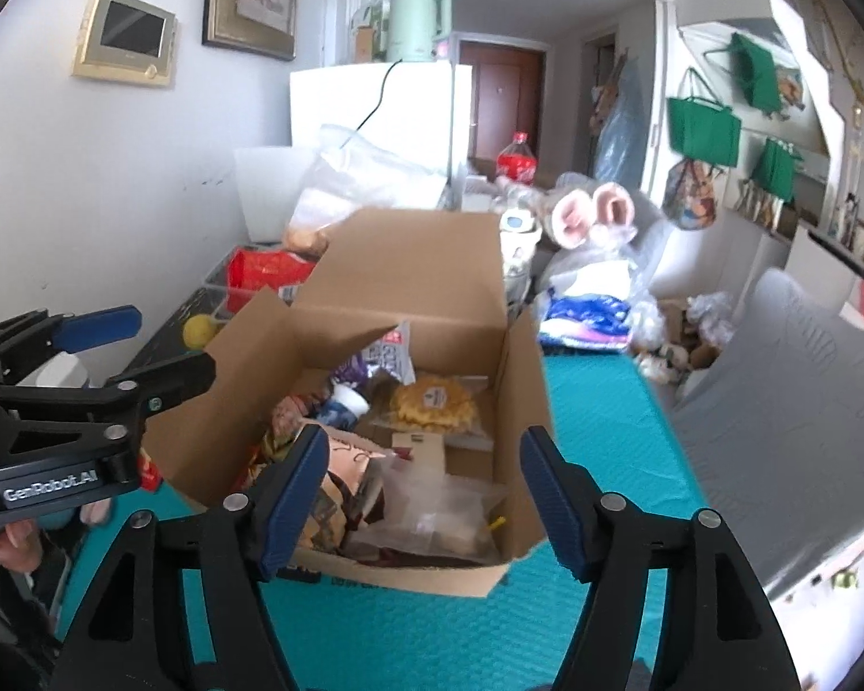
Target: Organize snacks
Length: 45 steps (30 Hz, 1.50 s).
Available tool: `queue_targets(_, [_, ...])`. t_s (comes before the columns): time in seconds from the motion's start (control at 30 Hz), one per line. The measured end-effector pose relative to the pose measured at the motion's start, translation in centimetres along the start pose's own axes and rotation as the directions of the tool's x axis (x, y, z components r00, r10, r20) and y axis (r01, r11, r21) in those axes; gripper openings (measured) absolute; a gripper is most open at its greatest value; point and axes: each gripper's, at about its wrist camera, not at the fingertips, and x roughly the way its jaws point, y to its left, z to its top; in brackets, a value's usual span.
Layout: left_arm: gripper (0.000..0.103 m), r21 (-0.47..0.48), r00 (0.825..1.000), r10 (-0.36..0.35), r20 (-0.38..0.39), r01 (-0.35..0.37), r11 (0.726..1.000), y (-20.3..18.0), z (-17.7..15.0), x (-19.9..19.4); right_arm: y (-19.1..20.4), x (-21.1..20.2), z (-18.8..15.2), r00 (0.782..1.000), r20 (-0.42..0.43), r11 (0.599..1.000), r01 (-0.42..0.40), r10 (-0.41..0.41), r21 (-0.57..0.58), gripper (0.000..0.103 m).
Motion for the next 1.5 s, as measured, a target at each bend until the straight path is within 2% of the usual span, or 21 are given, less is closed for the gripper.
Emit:
queue_targets(0.27, [0.076,0.039,0.997,-0.029,0.072,0.026,0.999,-1.6,0.0,-5.8,-0.1,-5.7,-0.2,0.997,0.064,0.999,0.034,-0.035,0.020,0.076])
queue_targets(0.4, [0.076,0.037,0.995,-0.087,0.056,0.085,0.996,-2.1,-1.0,-7.6,-0.2,-8.7,-0.9,0.993,0.096,0.997,0.071,-0.075,0.036,0.081])
queue_targets(0.57, [0.079,0.046,0.995,-0.088,0.047,0.086,0.995,-2.8,-3.0,-9.1,0.1,-11.4,-2.5,0.985,0.097,0.989,0.134,-0.140,0.064,0.085])
queue_targets(0.73, [0.079,0.036,0.995,-0.094,0.036,0.092,0.995,-2.8,-5.0,-9.8,0.5,-12.8,-4.8,0.980,0.070,0.979,0.177,-0.184,0.098,0.085])
queue_targets(1.03, [0.079,0.010,0.989,-0.141,-0.038,0.142,0.990,-2.6,-8.0,-9.5,1.4,-13.6,-8.3,0.981,0.010,0.970,0.190,-0.193,0.149,0.085])
queue_targets(1.17, [0.079,0.031,0.992,-0.124,-0.028,0.125,0.992,-2.8,-8.5,-9.7,1.8,-13.6,-9.1,0.982,-0.005,0.971,0.187,-0.188,0.149,0.085])
queue_targets(1.5, [0.079,0.045,0.990,-0.136,-0.019,0.137,0.990,-2.8,-8.5,-10.1,2.1,-13.7,-9.6,0.983,-0.014,0.970,0.185,-0.185,0.157,0.085])
